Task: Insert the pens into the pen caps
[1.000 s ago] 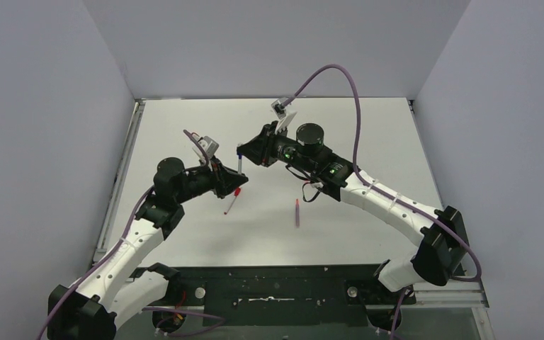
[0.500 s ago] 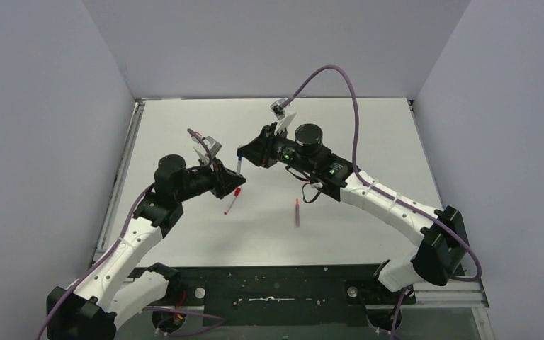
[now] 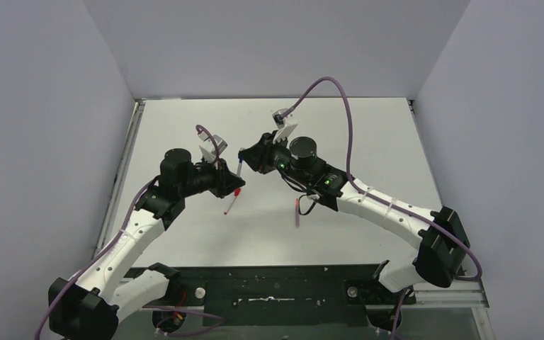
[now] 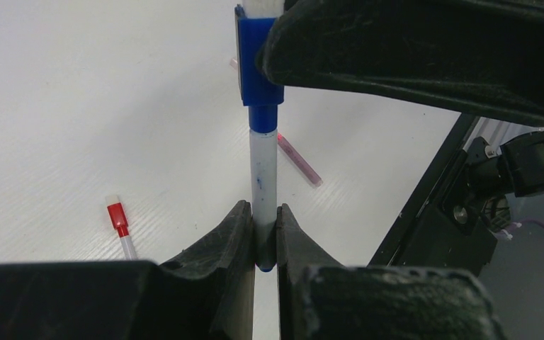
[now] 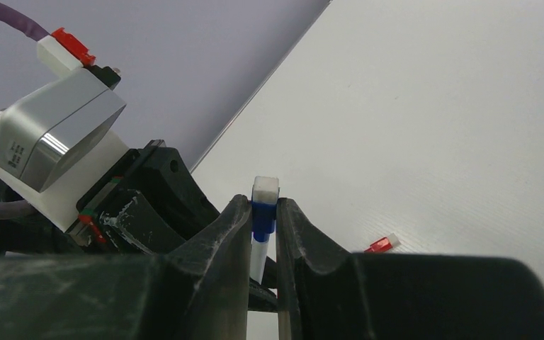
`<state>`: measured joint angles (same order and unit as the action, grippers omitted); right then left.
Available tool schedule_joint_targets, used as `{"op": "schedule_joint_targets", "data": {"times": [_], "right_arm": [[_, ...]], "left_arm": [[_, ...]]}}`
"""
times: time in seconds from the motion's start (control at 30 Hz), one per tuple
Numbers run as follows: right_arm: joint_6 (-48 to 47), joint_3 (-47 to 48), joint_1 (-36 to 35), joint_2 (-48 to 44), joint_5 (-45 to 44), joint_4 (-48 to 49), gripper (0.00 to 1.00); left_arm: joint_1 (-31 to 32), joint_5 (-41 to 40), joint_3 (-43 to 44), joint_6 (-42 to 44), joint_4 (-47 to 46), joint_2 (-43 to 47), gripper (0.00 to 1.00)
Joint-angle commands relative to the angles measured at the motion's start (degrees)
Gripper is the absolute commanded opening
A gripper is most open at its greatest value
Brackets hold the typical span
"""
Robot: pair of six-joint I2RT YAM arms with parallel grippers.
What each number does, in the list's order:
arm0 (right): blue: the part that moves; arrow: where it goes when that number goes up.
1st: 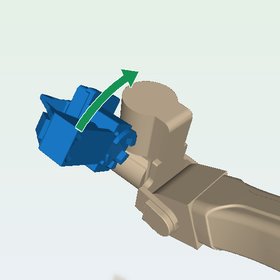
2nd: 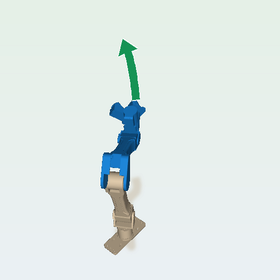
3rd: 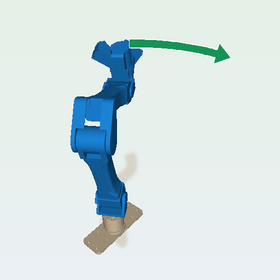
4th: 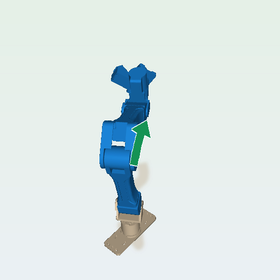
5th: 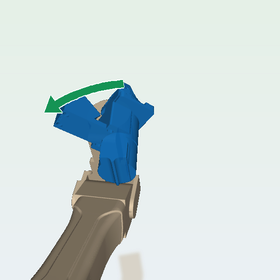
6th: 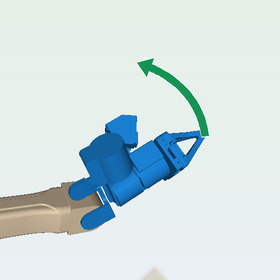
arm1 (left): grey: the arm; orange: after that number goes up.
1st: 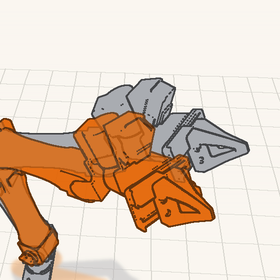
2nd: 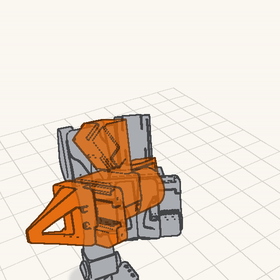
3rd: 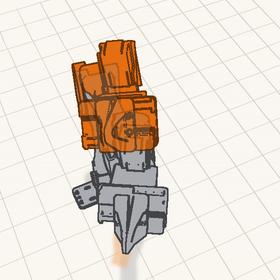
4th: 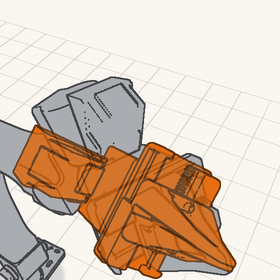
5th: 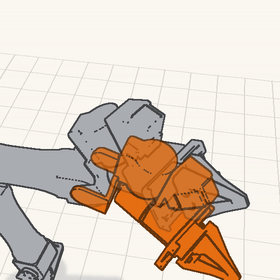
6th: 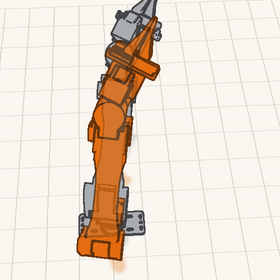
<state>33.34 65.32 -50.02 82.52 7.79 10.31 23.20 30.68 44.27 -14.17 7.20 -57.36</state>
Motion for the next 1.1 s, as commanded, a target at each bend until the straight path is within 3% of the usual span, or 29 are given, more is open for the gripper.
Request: {"op": "schedule_joint_targets", "data": {"times": [0.0, 0.4, 0.8, 1.0, 1.03, 1.07], "right_arm": [[0.4, -3.0, -4.2, 0.4, 4.9, -10.1, 0.00], [-1.8, -0.9, -5.2, 4.3, 9.4, -18.5, 0.00], [-2.6, -0.2, -5.4, 5.9, 12.3, -19.8, 0.00], [-3.0, -1.1, -3.0, 2.3, 11.4, -19.5, 0.00], [-3.0, -1.7, -1.9, 0.7, 11.2, -19.0, 0.04], [-3.0, -2.6, -0.1, -0.9, 10.8, -18.6, 0.14]], "left_arm": [[-0.8, -6.2, 8.1, 3.2, -8.3, 1.4, 0.00], [-0.7, -6.0, 9.4, 7.7, -7.3, 2.0, 0.00], [-0.8, -6.1, 9.7, 10.0, -4.0, 2.5, 0.00], [-1.0, -4.8, 8.2, 8.5, -2.9, 1.2, 0.00], [-1.0, -4.8, 7.6, 8.1, -2.6, 1.1, 0.00], [-1.1, -4.6, 6.9, 7.7, -2.5, 1.1, 0.00]]}}
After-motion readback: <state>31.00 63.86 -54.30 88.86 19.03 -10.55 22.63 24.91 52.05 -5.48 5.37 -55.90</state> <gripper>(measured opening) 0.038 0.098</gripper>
